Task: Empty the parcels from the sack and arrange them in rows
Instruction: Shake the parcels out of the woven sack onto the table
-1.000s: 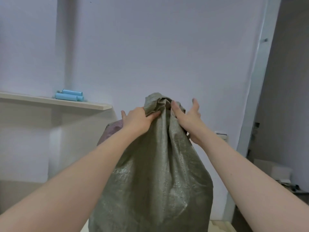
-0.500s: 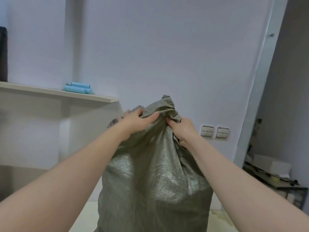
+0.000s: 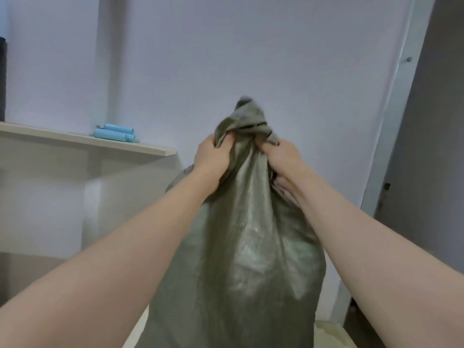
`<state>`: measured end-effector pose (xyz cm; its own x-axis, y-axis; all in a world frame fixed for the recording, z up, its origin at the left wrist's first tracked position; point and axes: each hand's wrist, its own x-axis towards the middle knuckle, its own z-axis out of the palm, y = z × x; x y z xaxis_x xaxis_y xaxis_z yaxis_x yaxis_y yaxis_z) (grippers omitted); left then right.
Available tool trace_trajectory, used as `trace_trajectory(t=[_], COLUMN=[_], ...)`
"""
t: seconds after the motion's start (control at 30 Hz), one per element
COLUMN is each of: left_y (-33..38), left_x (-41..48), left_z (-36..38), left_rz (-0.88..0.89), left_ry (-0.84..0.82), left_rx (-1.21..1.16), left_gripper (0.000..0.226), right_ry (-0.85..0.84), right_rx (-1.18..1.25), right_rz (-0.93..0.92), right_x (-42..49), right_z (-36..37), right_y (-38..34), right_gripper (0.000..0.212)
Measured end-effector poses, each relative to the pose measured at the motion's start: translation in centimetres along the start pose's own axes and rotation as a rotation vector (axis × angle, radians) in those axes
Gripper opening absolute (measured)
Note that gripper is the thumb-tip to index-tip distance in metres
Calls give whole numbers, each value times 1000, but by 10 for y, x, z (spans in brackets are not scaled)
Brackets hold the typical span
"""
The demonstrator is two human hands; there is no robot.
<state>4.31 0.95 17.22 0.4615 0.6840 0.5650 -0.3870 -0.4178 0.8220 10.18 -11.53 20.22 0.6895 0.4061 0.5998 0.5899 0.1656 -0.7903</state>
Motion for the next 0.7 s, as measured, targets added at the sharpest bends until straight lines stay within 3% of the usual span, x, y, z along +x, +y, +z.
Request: trace_trajectory(t=[0.07,0.17,0.23,0.3,0.4,0.47,0.53,0.6,0.7], left_y=[-32,-43,-33,-23,-18,-22,-28,-31,-34], left_x=[-6,-8,-7,-6,-4,-3,-2,-2,-4], left_z=[-7,-14,-17,-21,-23,-23,-24,-24,-25], left_rz=[-106,-193,-143,35,359,363,278,253,276], left_ry=[9,73,86,53,-245,-470,-508,-424,-292], left_rx=[150,213,304,369,533,683,736,787,831], left_gripper=[48,51,57,64,73,95,108,102,70], right_ry=[-75,-74,-76,-103,-162,-212,-223,-192,-285], right_rx=[-175,-277,-319,-353,-336,-329,-327,-356,-671], right_rz=[96,150,156,145,114,118,146,183,330], right_x=[-5,-4,-3,-4,-9,-15,-21,-26,-39], right_z=[1,7,7,3,-7,-12,-12,-10,-20], right_y=[30,52,51,48,45,44,40,39,25], right_gripper=[18,52,59,55,54,52,55,62,102])
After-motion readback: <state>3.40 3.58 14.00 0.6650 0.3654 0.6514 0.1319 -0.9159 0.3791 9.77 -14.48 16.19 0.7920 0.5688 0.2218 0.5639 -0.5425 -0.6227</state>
